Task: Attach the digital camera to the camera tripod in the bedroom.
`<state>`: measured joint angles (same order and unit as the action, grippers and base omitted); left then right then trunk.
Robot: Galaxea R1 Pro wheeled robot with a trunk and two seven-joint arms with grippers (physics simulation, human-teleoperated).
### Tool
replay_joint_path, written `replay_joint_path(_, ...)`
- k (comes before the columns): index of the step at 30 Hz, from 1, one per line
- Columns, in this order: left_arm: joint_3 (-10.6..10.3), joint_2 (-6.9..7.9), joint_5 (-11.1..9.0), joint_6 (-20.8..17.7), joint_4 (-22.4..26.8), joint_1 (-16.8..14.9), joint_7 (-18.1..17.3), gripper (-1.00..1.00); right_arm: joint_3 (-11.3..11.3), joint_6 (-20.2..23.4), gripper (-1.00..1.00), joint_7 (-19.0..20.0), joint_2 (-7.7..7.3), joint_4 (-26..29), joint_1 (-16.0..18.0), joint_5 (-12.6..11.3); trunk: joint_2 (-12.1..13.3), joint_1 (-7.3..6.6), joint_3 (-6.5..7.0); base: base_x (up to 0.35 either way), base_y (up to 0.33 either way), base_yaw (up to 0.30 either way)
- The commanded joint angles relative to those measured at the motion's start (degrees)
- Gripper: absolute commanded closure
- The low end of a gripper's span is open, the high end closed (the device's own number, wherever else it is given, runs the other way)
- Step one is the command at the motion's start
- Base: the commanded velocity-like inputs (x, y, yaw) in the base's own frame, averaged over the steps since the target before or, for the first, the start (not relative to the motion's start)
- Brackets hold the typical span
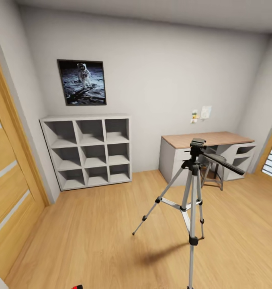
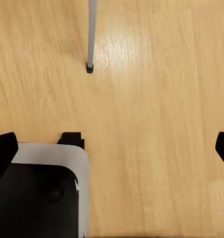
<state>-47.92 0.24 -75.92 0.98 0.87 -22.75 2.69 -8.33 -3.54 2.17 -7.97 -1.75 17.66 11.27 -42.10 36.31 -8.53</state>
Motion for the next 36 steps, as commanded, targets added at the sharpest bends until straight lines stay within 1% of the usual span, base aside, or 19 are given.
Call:
replay_joint_path(1,-0.51,0.02,-0.37,0.11,0.10,-0.01,0.28,1.00,-0.48,-0.33,-1.00,0.12,-0.03,-0.19,0.10,0.51,-0.07,0.01,-0.09,0.004,0.000,-0.292)
replay_joint_path(20,-0.51,0.02,-0.37,0.09,0.18,-0.01,0.26,1.00,-0.48,-0.33,-1.00,0.12,-0.03,-0.19,0.10,0.51,-0.07,0.01,-0.09,0.001,0.000,-0.292)
replay_joint_path(27,-0.51,0.03,-0.37,0.07,0.19,-0.01,0.19,1.00,-0.47,-0.33,-1.00,0.12,-0.03,-0.19,0.10,0.54,-0.07,0.01,-0.09,0.076,0.000,-0.288)
replay_joint_path(30,-0.51,0.05,-0.37,0.07,0.19,-0.01,0.15,1.00,-0.46,-0.33,-1.00,0.13,-0.03,-0.19,0.10,0.57,-0.07,0.01,-0.09,0.099,0.000,-0.181)
replay_joint_path(36,-0.51,0.08,-0.37,0.07,0.19,-0.01,0.13,1.00,-0.46,-0.33,-1.00,0.19,-0.03,-0.19,0.10,0.59,-0.07,0.01,-0.09,0.105,0.000,-0.059)
